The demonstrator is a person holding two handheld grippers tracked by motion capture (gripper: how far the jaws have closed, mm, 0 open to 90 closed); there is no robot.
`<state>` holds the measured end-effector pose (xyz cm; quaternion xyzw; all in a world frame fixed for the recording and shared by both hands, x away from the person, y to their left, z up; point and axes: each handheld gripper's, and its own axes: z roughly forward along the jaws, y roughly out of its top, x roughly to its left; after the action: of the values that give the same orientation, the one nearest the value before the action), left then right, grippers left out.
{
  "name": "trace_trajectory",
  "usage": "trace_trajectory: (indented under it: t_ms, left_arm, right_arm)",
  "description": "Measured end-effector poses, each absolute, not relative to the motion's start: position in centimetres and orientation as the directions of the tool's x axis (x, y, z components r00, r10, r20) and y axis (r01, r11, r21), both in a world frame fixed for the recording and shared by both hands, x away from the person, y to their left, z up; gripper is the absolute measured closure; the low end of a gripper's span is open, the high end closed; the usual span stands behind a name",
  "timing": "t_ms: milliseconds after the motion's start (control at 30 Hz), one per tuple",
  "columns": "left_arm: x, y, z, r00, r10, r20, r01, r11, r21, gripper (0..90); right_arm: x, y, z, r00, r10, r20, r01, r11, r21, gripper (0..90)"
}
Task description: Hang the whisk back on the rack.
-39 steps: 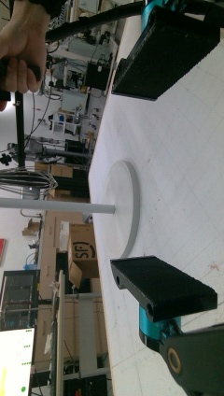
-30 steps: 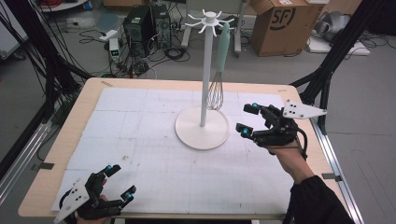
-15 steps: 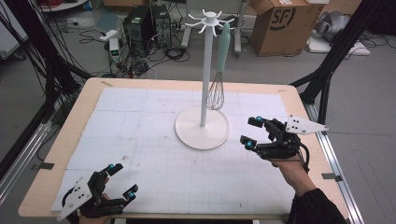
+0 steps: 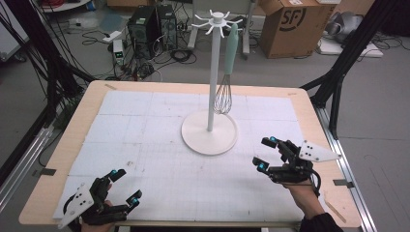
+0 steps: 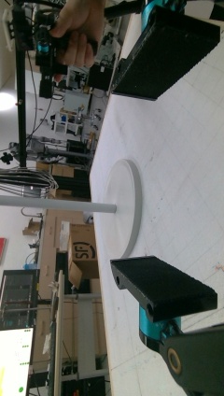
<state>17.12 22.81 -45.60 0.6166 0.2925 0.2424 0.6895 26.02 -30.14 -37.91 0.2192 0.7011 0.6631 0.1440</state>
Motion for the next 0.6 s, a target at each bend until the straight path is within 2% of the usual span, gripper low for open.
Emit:
trace_trajectory:
  t_ms: [433,600]
  left_arm:
    - [17.2,22.9,-45.7,0.69,0.717,-0.096,0.019,0.114,0.993,14.4]
    - [17.3,23.0,-45.8,0.677,0.731,-0.092,0.009,0.117,0.993,14.3]
  right_arm:
    - [22.7,-31.9,-39.4,-0.761,0.649,0.011,0.023,0.01,1.0,22.4]
    - [22.0,-32.4,-41.2,-0.749,0.657,0.089,0.062,-0.065,0.996,22.0]
